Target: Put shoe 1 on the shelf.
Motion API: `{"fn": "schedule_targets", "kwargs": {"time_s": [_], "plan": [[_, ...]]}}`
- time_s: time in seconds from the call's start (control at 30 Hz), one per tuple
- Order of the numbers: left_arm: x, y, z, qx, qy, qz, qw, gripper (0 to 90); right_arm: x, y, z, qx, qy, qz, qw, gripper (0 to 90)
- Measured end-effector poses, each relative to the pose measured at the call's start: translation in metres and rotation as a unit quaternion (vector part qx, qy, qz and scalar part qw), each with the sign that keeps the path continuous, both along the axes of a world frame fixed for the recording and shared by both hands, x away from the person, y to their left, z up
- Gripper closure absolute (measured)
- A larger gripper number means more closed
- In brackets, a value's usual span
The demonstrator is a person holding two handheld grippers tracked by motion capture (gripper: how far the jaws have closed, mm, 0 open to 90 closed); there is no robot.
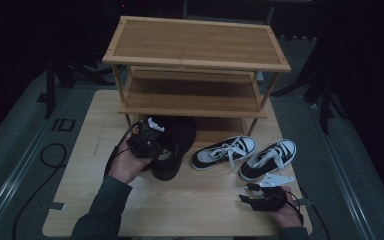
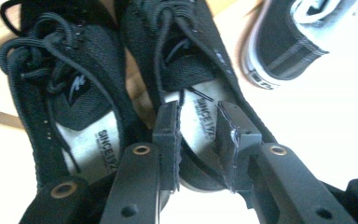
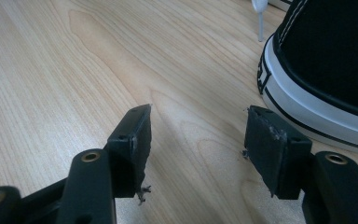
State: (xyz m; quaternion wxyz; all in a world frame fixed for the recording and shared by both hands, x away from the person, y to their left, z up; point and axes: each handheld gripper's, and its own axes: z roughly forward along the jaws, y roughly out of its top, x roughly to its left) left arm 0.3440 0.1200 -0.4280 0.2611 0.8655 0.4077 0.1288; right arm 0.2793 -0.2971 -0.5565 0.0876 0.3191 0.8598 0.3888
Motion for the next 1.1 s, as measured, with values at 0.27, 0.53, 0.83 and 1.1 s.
{"fn": "schedule_targets", "kwargs": {"time_s": [0.27, 0.53, 0.83, 1.1], "plan": [[-0.014, 0.014, 0.001, -0.017, 0.004, -0.014, 0.9997, 81.2, 0.0, 0.0, 0.0, 0.0, 0.001, 0.0, 1.0, 40.8], [-0.029, 0.02, 0.007, -0.02, 0.003, -0.041, 0.999, 90.0, 0.0, 0.0, 0.0, 0.0, 0.0, 0.0, 1.0, 40.8], [-0.04, 0.025, -0.001, -0.008, 0.009, -0.049, 0.9987, 90.0, 0.0, 0.0, 0.0, -0.001, 0.0, 0.0, 1.0, 40.8], [-0.043, 0.026, -0.017, -0.013, 0.017, -0.06, 0.998, 90.0, 0.0, 0.0, 0.0, -0.001, 0.0, 0.0, 1.0, 40.8]]}}
